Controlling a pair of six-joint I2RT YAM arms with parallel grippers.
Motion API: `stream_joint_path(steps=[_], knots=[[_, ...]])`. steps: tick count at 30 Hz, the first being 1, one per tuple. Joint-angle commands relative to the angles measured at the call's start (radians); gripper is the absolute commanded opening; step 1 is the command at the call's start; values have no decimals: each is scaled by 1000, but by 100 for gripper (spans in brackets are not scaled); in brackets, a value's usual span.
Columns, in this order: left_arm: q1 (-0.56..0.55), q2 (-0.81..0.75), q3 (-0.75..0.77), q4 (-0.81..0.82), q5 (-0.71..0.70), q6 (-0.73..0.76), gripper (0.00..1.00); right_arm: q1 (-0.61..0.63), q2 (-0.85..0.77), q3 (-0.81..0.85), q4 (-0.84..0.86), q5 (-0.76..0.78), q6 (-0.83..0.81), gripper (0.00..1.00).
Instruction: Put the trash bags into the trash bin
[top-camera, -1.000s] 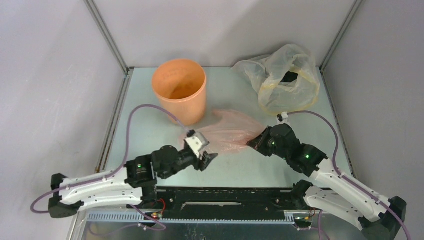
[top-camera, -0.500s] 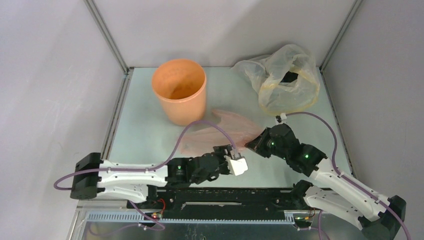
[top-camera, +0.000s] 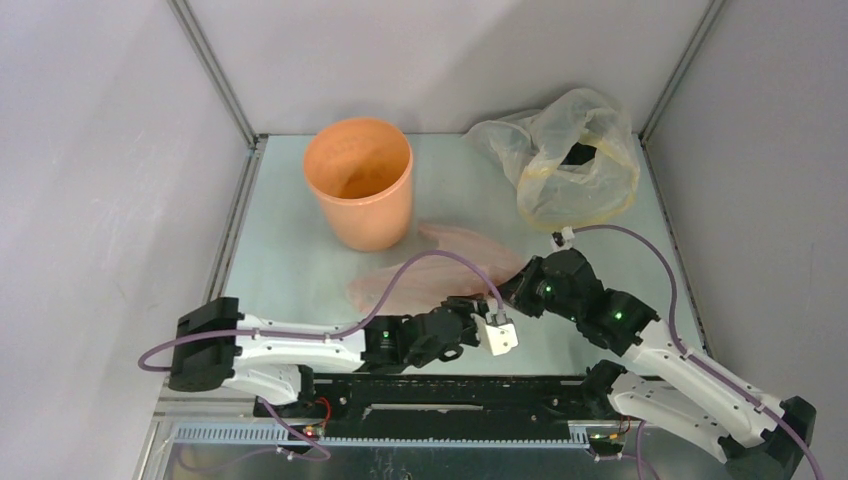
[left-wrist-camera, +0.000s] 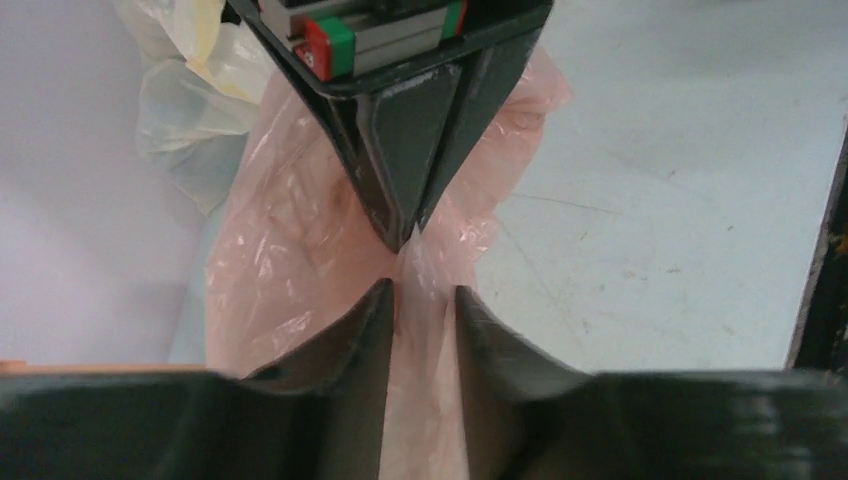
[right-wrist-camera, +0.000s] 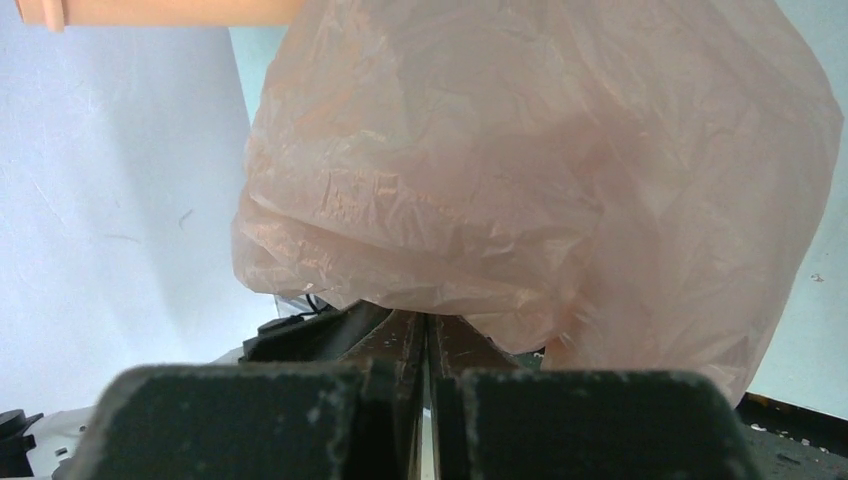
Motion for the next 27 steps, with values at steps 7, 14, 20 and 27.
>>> stream_joint_path(steps=[7,14,20,27], knots=[[4,66,62,35,-78,-4,0,7,-119,38,-64,111,-99,65],[17,-81,-53,89,1,-60,0,-49,-203,36,-186,211,-183,85],[40,-225,-151,138,122,-107,0,-130,-162,36,-108,13,-448,80],[104,-372,-222,112,225,-170,0,-134,-224,8,6,-238,-686,83]])
